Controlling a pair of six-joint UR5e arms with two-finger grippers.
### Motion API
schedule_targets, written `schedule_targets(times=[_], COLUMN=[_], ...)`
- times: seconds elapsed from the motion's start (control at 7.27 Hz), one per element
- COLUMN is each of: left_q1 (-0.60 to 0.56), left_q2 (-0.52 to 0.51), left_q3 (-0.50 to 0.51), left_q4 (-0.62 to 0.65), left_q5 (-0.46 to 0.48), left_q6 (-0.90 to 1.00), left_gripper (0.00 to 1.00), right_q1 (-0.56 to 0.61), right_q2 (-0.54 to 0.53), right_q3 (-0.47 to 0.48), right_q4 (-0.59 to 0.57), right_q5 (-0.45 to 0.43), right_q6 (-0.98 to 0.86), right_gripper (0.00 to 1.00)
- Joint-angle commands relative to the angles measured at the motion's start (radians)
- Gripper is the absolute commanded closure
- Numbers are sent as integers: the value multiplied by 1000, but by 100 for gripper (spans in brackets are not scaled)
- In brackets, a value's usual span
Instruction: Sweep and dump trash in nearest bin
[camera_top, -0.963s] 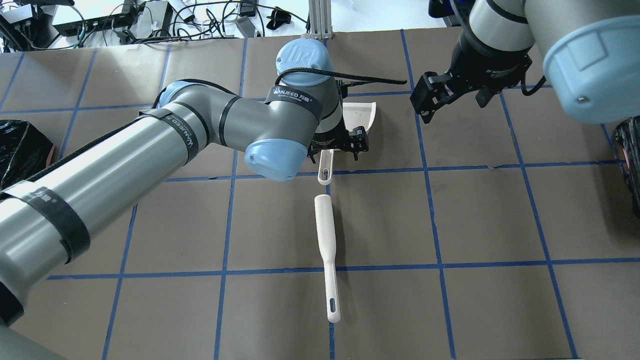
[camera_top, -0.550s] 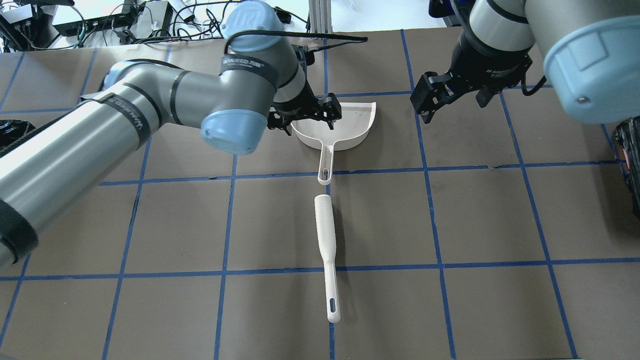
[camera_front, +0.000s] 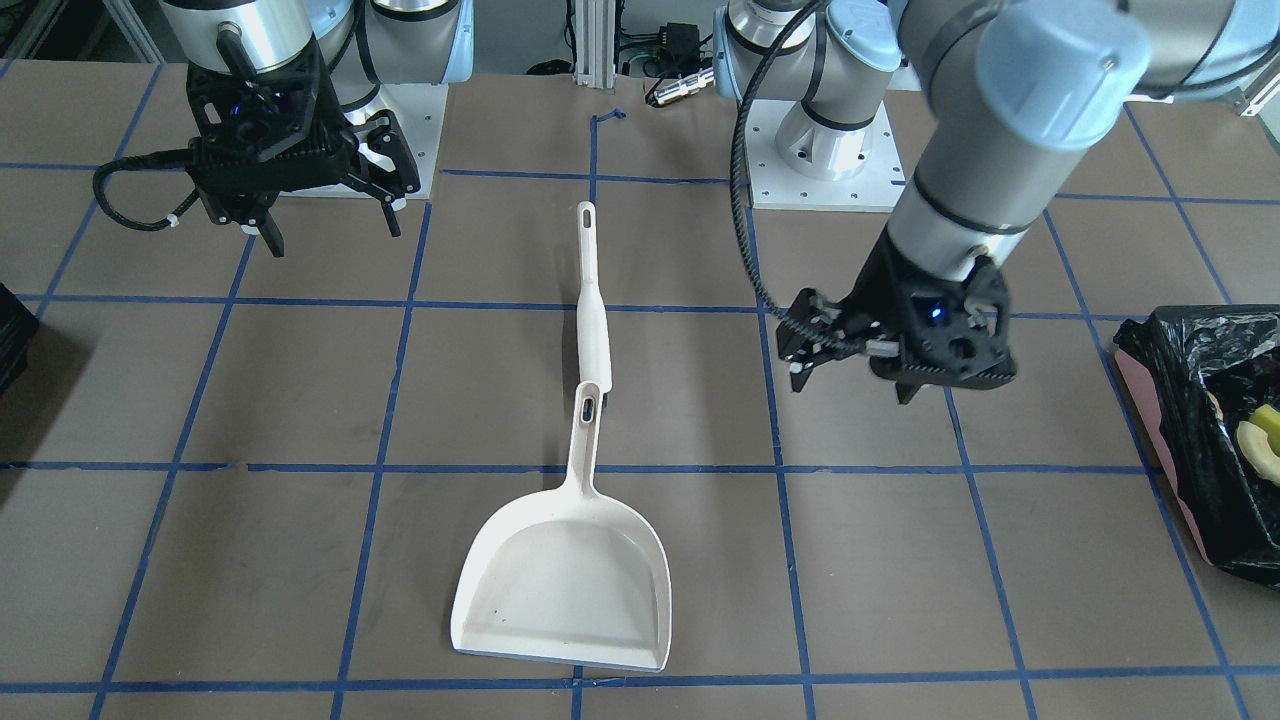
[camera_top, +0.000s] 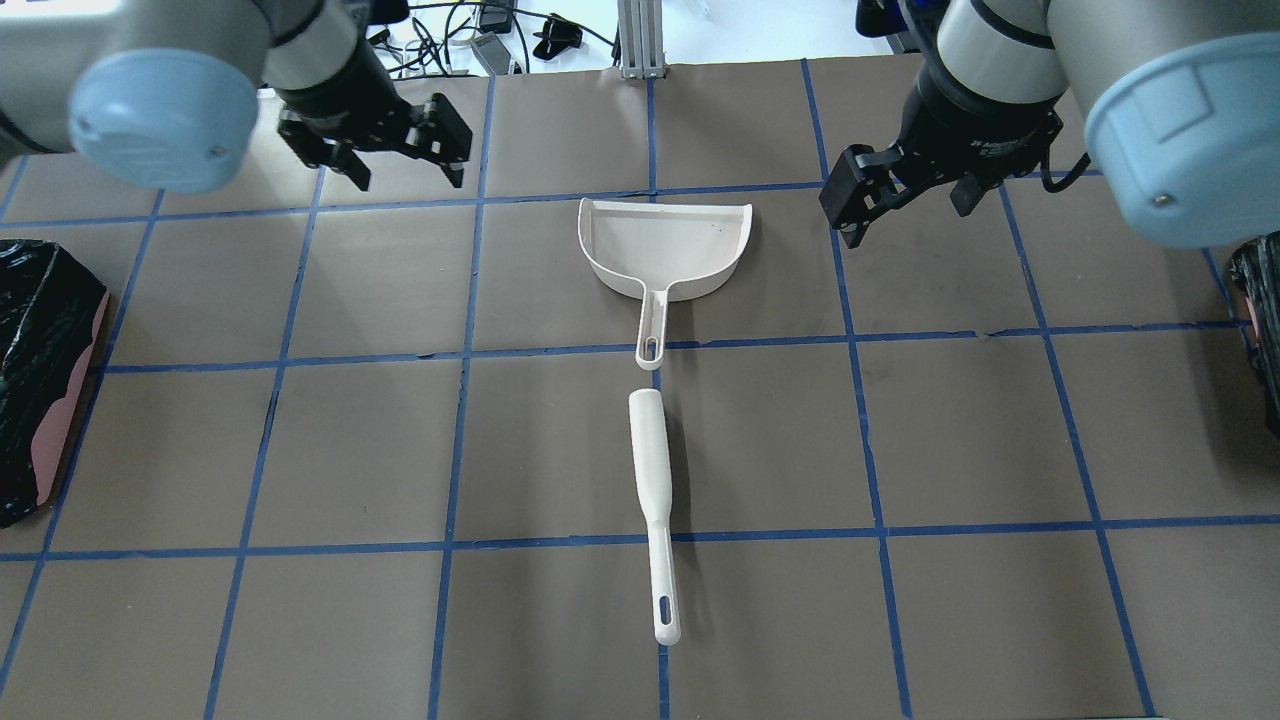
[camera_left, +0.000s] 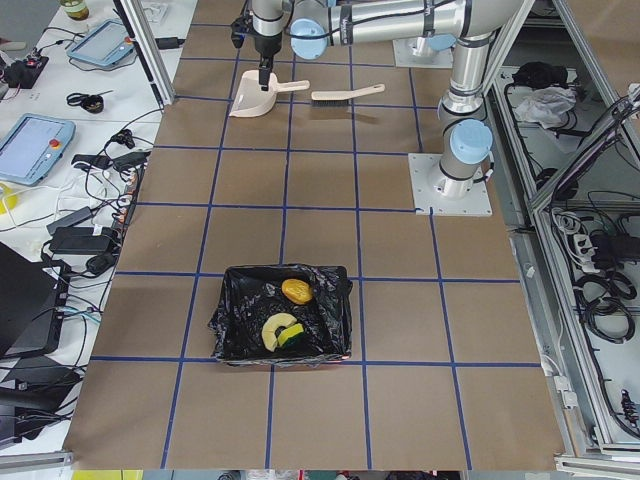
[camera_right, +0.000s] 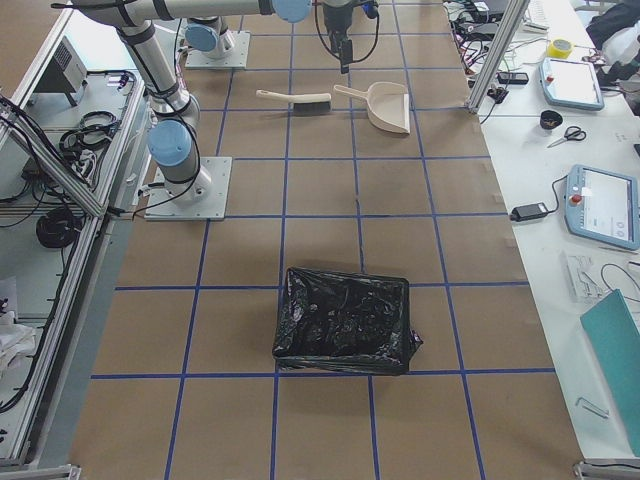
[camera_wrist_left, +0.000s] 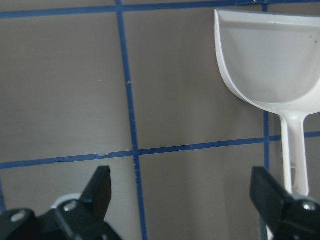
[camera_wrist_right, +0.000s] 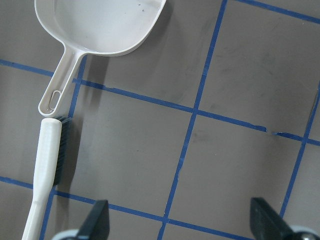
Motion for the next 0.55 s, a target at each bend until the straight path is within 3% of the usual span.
schedule_targets(times=[0.0,0.41], left_q1=[46,127], left_q2=[128,208], left_q3=[8,-93], left_q4=[-171,-204], left_q5=[74,77], left_q6=[29,26], left_gripper=[0,0], right_q1=[0,0], right_q2=[0,0], right_q3=[0,2], right_q4=[0,0], right_q5=[0,0], right_q6=[1,1], right_gripper=[0,0])
